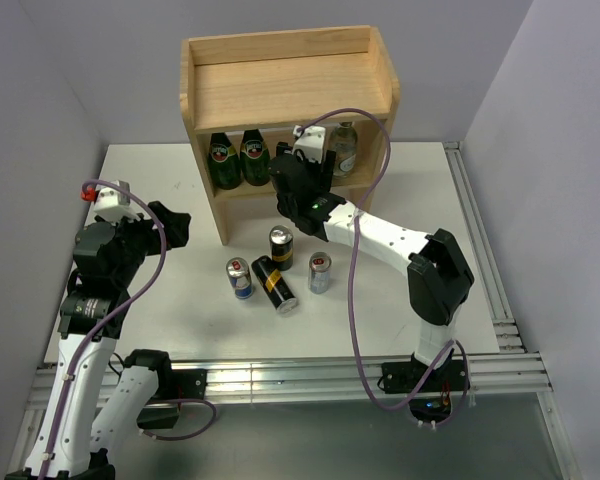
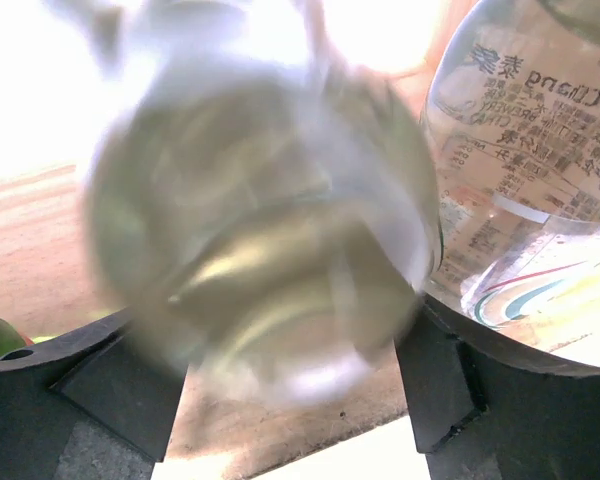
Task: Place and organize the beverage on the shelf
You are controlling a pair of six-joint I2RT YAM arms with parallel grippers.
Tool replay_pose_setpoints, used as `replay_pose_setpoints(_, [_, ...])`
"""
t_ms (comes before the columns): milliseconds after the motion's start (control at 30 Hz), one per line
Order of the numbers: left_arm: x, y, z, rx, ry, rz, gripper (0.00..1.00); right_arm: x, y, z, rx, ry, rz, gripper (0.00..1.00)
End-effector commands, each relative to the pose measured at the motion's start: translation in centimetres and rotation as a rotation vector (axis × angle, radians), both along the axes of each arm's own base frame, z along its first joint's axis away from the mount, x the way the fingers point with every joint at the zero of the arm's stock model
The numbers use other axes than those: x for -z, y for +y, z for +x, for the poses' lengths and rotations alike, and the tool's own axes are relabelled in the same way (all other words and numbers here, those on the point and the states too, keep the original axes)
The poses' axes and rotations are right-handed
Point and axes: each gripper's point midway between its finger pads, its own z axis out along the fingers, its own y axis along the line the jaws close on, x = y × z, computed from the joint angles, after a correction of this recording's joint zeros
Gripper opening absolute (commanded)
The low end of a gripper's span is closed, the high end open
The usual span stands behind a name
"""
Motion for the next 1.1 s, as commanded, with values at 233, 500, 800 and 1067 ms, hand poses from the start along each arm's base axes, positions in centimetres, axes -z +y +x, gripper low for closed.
replay_pose_setpoints(233, [-0.9, -0.1, 0.3, 0.018, -0.043, 0.016, 0.99, -2.0, -1.6, 0.1, 0.070, -0.051, 0.060, 0.84])
replay_pose_setpoints(500, [-1.1, 0.1, 0.2, 0.014, -0.049, 0.012, 0.99, -1.8, -1.6, -0.7, 0.058, -0.040, 0.053, 0.84])
replay_pose_setpoints(800, [-1.1, 0.3, 0.2, 0.007, -0.050, 0.012, 0.99, -1.7, -1.4, -2.6, 0.024, -0.027, 0.067, 0.84])
replay_pose_setpoints(1067, [-1.1, 0.4, 0.2, 0.002, -0.052, 0.012, 0.99, -0.7, -1.3, -4.9, -0.003, -0.006, 0.055, 0.84])
